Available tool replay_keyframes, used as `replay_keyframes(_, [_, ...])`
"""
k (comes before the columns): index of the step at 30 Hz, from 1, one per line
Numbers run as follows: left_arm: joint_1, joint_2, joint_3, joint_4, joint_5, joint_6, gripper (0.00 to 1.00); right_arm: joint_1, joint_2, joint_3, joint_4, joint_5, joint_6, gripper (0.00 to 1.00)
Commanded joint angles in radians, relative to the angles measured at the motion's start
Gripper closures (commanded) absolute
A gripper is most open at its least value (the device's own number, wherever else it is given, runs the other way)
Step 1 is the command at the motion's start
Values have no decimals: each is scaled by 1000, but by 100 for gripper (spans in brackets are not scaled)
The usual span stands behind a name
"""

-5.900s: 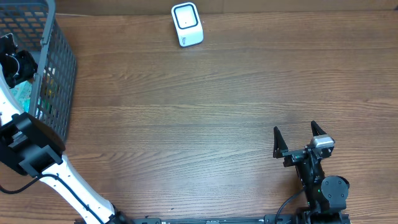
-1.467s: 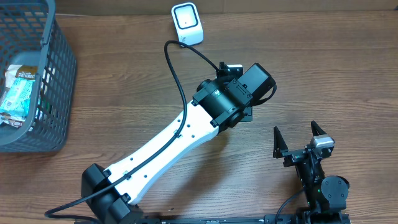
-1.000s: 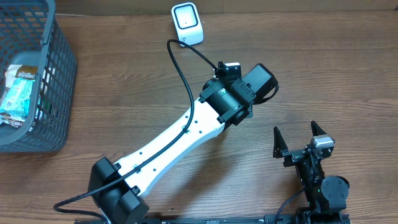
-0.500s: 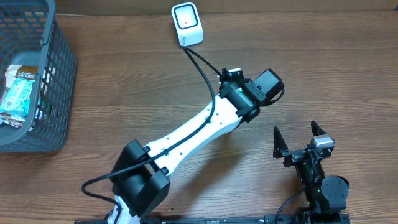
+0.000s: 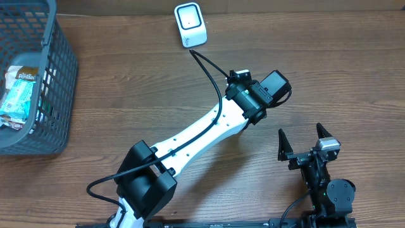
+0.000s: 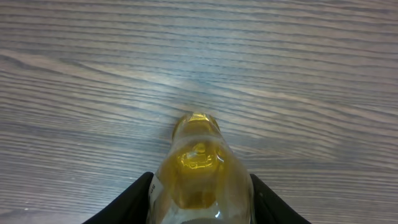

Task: Scan the item barcode
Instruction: 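Lower the bottle upright onto the table near the right gripper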

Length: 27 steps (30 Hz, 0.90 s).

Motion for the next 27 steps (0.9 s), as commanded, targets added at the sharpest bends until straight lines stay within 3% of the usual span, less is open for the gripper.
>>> replay_keyframes(1, [-18,9,-3,14,-3,-16,57,-2,-8,-11,4,-1,-5,0])
replay_keyframes(27, [-34,10,-3,13,11,-16,56,-2,-8,-11,4,-1,-5,0])
